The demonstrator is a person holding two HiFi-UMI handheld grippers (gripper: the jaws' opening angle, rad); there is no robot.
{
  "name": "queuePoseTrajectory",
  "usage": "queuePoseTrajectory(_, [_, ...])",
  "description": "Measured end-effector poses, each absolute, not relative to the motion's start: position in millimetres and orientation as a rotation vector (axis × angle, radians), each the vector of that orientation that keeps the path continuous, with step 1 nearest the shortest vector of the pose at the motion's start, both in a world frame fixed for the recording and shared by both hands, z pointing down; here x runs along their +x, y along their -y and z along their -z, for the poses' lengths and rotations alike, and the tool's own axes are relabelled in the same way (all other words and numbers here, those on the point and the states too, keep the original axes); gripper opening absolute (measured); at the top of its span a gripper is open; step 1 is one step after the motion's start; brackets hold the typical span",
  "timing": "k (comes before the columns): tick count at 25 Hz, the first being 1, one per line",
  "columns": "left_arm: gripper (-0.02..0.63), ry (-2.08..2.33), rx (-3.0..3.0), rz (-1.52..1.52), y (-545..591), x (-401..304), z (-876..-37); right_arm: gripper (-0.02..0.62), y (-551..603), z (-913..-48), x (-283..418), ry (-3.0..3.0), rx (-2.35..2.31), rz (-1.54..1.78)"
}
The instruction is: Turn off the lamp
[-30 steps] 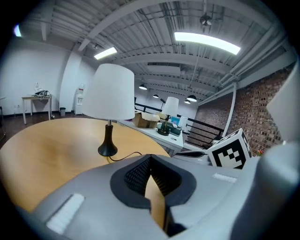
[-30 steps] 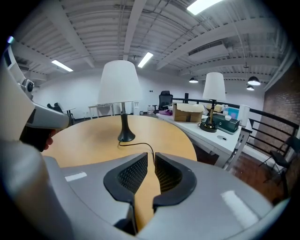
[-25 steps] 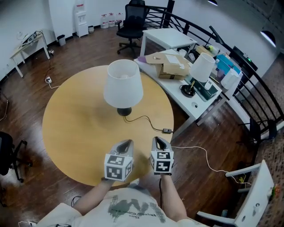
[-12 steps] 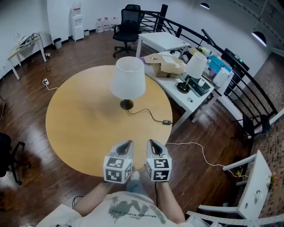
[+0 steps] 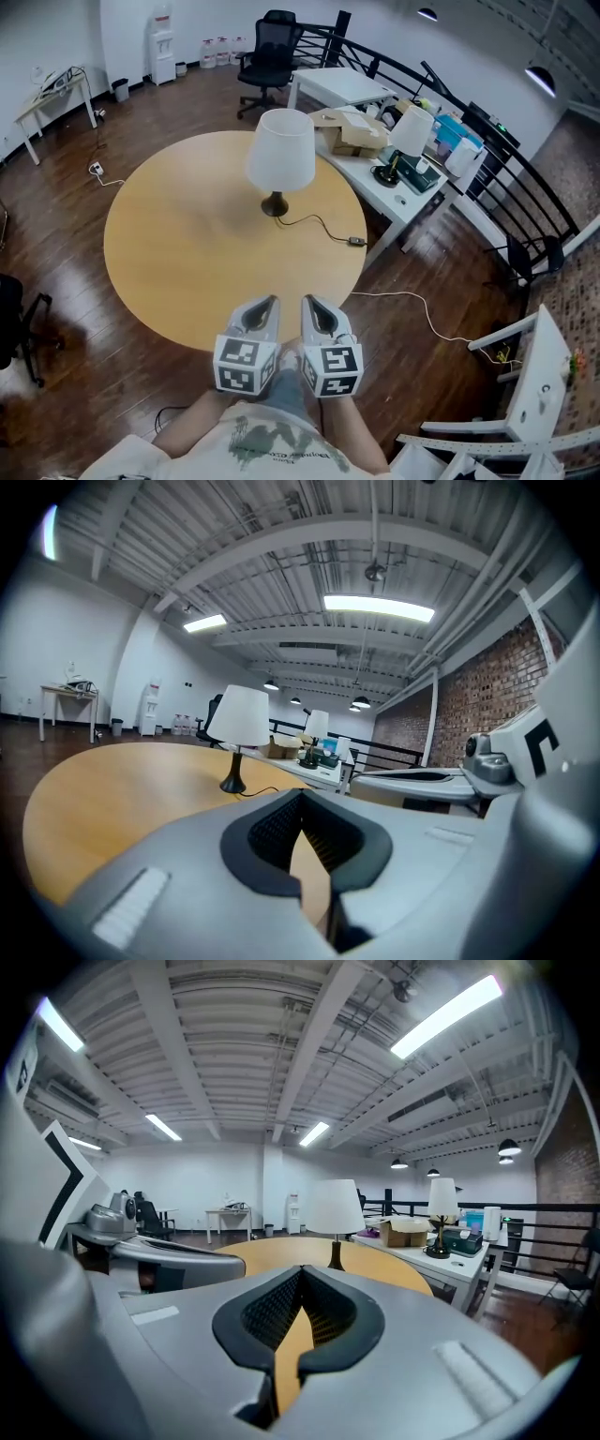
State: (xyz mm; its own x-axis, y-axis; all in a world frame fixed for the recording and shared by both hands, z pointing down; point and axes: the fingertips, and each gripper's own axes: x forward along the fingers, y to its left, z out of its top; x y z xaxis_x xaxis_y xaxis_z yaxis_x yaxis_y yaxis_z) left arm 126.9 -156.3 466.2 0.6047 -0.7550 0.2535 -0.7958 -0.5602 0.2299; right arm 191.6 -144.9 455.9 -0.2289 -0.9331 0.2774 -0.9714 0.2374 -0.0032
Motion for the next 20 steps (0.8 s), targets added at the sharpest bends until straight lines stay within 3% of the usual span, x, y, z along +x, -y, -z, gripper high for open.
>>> queuePoseTrajectory(20, [-0.003,1.291,2.495,-0.111,116,88,-457,0.0,99,-451,157,2.325,1.787,-0.224])
